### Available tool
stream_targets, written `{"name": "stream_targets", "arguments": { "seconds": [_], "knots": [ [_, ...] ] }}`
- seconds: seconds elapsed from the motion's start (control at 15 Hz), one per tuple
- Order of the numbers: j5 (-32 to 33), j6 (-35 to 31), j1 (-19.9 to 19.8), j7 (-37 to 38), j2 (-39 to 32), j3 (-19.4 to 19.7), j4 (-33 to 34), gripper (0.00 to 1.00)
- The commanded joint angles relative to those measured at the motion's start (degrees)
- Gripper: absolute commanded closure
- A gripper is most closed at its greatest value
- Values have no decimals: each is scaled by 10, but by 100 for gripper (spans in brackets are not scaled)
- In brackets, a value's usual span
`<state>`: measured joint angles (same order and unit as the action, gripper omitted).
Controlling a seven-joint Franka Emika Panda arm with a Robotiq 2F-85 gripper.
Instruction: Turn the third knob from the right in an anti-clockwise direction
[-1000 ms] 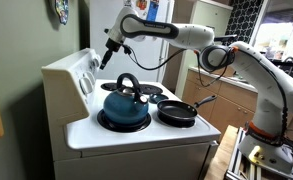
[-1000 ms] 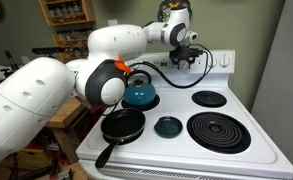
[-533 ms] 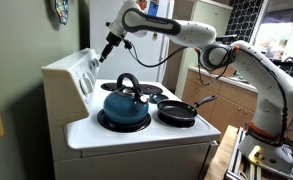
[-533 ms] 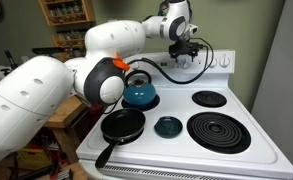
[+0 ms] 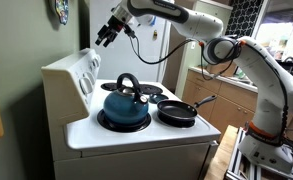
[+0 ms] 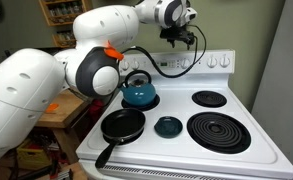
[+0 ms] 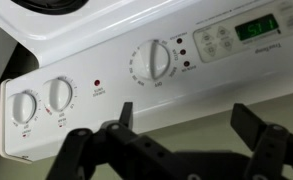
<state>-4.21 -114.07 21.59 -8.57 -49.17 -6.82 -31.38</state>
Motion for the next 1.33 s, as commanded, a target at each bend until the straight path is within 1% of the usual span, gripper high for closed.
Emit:
{"name": "stream_targets", "arguments": {
  "seconds": [0.0,0.2,0.33,0.47,0.67,1.0,1.27],
  "knots": [
    [-37,3,-15,66,32,-13,-27,0],
    [-51,4,-23,126,51,-3,-40,0],
    [-61,16,-34,161,65,-4,-56,0],
    [-67,24,-45,184,79,-5,-78,0],
    [-92,33,-62,193,113,-13,-124,0],
    [-93,24,-74,212,195,-3,-242,0],
    [-79,16,-73,233,260,10,-335,0]
  ]
}}
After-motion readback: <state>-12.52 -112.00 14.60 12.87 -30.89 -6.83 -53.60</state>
